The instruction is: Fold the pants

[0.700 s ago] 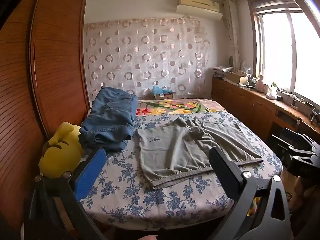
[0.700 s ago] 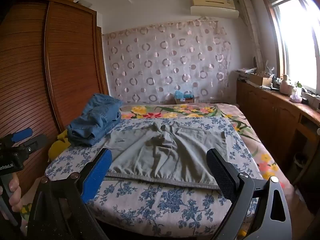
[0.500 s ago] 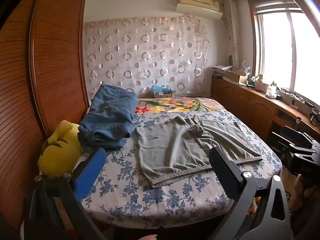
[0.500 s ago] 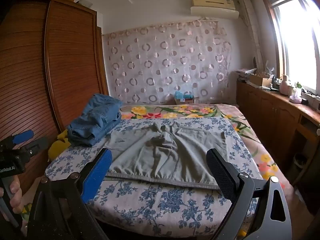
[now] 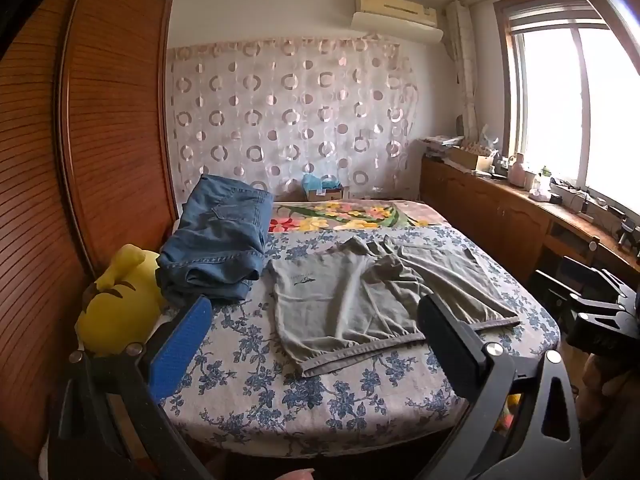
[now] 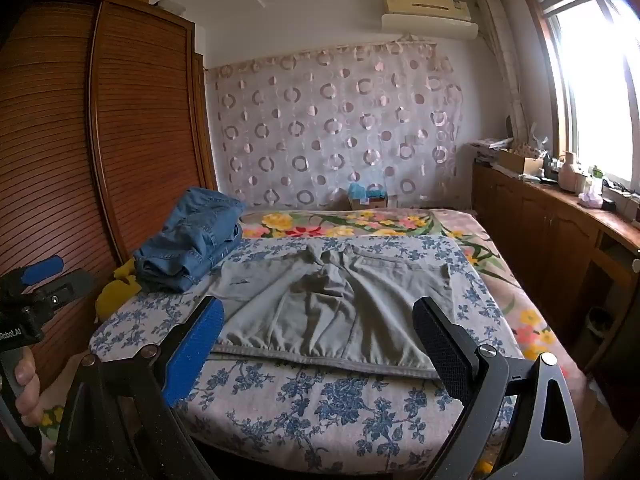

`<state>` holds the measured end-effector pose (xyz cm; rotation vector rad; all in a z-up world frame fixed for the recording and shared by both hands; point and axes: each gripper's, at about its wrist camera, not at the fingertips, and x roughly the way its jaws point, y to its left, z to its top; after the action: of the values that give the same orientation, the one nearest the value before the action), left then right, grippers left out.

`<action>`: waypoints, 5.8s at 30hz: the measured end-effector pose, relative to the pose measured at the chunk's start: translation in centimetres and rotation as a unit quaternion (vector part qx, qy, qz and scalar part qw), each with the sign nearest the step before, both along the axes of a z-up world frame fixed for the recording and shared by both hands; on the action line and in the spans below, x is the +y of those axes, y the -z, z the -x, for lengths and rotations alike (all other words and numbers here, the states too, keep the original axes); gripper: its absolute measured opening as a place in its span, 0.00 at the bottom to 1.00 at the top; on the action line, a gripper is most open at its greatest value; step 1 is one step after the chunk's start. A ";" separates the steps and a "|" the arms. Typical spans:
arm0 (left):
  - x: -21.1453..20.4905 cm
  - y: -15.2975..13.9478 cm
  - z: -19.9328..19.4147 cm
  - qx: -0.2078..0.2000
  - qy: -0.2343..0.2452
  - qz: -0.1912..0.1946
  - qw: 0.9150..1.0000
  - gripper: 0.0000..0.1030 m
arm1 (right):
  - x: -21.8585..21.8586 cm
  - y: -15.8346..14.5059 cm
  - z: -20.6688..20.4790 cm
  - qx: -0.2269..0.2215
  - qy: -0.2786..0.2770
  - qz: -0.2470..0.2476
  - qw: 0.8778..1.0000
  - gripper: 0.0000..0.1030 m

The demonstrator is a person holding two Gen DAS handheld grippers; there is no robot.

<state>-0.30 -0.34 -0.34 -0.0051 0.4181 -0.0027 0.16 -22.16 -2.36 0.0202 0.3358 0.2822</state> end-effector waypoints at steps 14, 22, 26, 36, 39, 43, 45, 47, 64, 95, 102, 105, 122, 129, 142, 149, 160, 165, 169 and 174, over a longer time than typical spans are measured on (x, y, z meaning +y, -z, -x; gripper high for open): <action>-0.2 -0.4 0.4 -0.002 0.000 0.001 1.000 1.00 | 0.2 0.1 0.1 -0.004 -0.002 0.003 1.000 0.93; -0.2 -0.3 0.3 -0.003 0.001 0.001 1.000 1.00 | 0.2 0.2 0.0 -0.004 -0.002 0.004 1.000 0.93; -0.2 -0.3 0.4 -0.003 0.001 0.002 1.000 1.00 | 0.1 0.1 0.0 -0.004 -0.001 0.004 1.000 0.93; -0.4 -0.7 0.4 -0.004 0.001 0.002 1.000 1.00 | 0.1 0.0 0.2 -0.004 -0.001 0.005 1.000 0.93; -0.4 -0.7 0.4 -0.003 0.000 0.002 1.000 1.00 | 0.2 -0.1 0.2 -0.006 -0.001 0.004 1.000 0.93; -0.4 -0.7 0.4 -0.004 0.001 0.002 1.000 1.00 | 0.2 -0.1 0.3 -0.007 -0.001 0.004 1.000 0.93; -0.4 -0.7 0.4 -0.004 0.000 0.003 1.000 1.00 | 0.2 -0.1 0.3 -0.007 0.000 0.005 1.000 0.93; -0.4 -0.8 0.5 -0.004 0.001 0.002 1.000 1.00 | 0.2 -0.1 0.3 -0.007 -0.001 0.004 1.000 0.93; -0.7 -0.9 0.6 -0.005 0.000 0.003 1.000 1.00 | -0.1 -0.2 0.4 -0.006 0.002 0.001 1.000 0.93; -1.1 3.6 -5.0 0.054 0.018 -0.001 0.998 1.00 | -3.3 2.3 -3.1 0.017 0.035 0.009 0.999 0.93; -0.8 5.1 -6.8 0.067 0.041 0.000 0.997 1.00 | -3.8 2.5 -5.1 0.034 0.037 0.014 0.999 0.93; -0.5 6.0 -7.9 0.083 0.056 0.009 0.995 1.00 | -4.5 2.6 -6.4 0.051 0.027 0.006 0.998 0.88; -1.4 4.6 -11.2 0.094 0.115 0.020 0.989 1.00 | -8.5 2.5 -17.3 0.158 0.042 -0.004 0.987 0.48; -1.7 4.2 -13.6 0.099 0.121 0.016 0.988 1.00 | -8.6 1.8 -21.1 0.198 0.041 0.009 0.979 0.44; -0.8 7.2 -17.6 0.151 0.117 0.022 0.981 1.00 | -8.3 1.0 -28.3 0.232 0.022 0.028 0.972 0.29; -0.7 8.1 -18.0 0.164 0.115 0.023 0.980 1.00 | -8.9 0.4 -28.8 0.226 0.011 0.056 0.973 0.03; 1.0 8.6 -16.1 0.165 0.094 0.025 0.981 1.00 | -9.4 -1.4 -26.1 0.201 0.071 0.086 0.973 0.19; 1.5 8.1 -14.4 0.156 0.091 0.028 0.983 1.00 | -7.9 -3.0 -22.0 0.156 0.037 0.081 0.984 0.32; 1.6 7.5 -13.0 0.148 0.093 0.040 0.984 0.99 | -7.4 -3.5 -17.4 0.135 0.017 0.055 0.989 0.38; 1.3 7.3 -12.3 0.148 0.100 0.035 0.983 0.89 | -6.4 -3.1 -12.6 0.130 -0.013 0.045 0.990 0.55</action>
<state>11.96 0.98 -7.64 -0.0325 0.7144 -0.2171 12.80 -28.55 0.70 -0.0368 0.6074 0.2902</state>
